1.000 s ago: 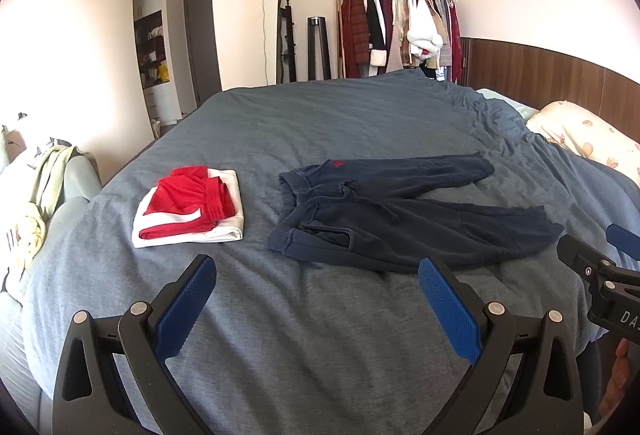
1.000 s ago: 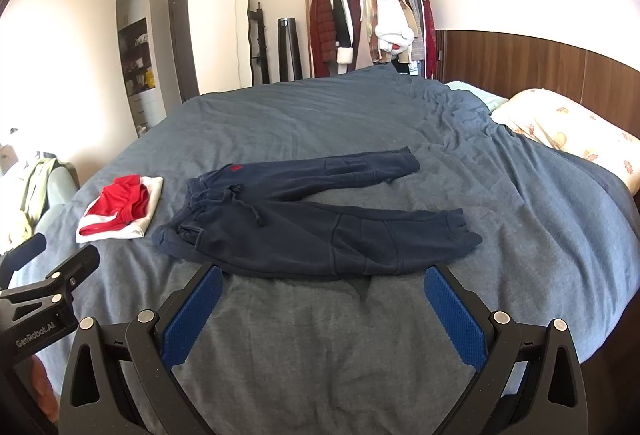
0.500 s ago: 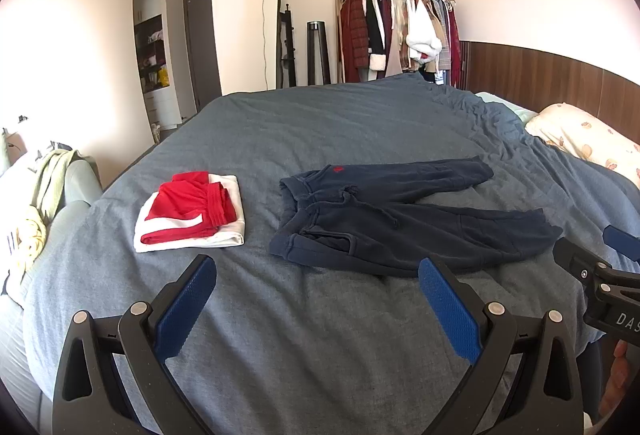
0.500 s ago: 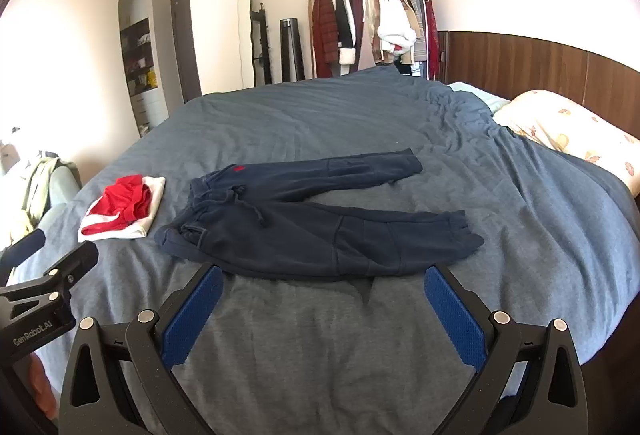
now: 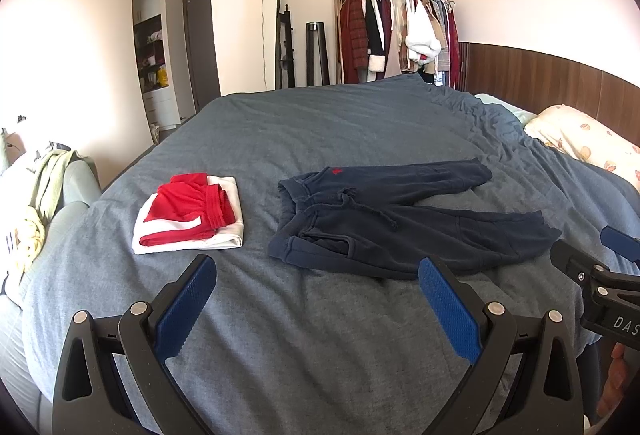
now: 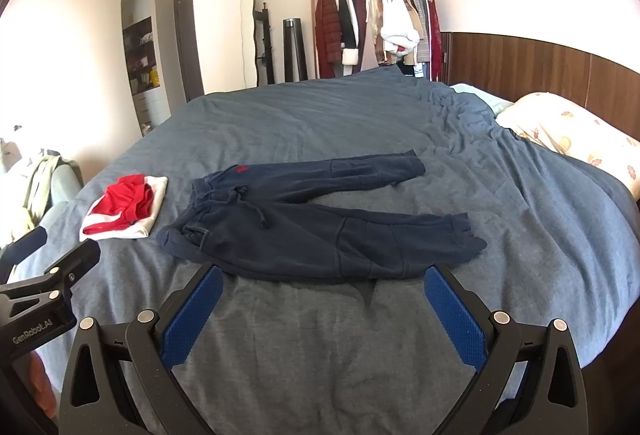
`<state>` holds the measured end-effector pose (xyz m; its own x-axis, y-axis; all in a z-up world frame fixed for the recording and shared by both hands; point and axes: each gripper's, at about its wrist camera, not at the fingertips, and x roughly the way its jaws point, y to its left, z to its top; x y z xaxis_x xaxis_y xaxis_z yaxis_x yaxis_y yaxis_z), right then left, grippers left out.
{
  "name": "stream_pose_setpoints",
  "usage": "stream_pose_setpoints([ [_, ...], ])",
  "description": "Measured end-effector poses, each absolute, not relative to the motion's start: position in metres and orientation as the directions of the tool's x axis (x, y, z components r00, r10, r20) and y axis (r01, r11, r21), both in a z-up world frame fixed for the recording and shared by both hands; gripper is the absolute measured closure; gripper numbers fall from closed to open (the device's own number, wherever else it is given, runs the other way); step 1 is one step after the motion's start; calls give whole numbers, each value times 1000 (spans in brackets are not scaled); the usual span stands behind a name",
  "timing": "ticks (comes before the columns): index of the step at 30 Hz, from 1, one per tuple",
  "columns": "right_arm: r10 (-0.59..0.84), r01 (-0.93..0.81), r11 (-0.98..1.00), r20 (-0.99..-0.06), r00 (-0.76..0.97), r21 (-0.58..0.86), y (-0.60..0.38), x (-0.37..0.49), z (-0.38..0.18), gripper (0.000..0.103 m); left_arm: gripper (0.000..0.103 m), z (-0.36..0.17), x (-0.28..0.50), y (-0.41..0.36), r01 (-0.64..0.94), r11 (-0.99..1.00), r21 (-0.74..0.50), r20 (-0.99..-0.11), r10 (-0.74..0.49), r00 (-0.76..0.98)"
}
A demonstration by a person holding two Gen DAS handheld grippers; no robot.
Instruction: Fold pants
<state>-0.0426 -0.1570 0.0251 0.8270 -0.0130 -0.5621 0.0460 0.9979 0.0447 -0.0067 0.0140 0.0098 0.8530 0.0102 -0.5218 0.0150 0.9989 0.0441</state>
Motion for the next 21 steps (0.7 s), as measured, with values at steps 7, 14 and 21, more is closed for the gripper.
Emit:
stream_pose_setpoints([
  [7,-14,47,998,-562,827,44,-157,-43,25,1,0,9,-7,14,15,999,44,-522,10,853],
  [14,-12,44,998,-564,826,44,-155,-42,26,1,0,10,-6,14,15,999,43,-522,10,853],
  [21,-10,43,998,-571,821,43,-152,-41,23,1,0,8,-3,18,8,999,40,-531,14,847],
])
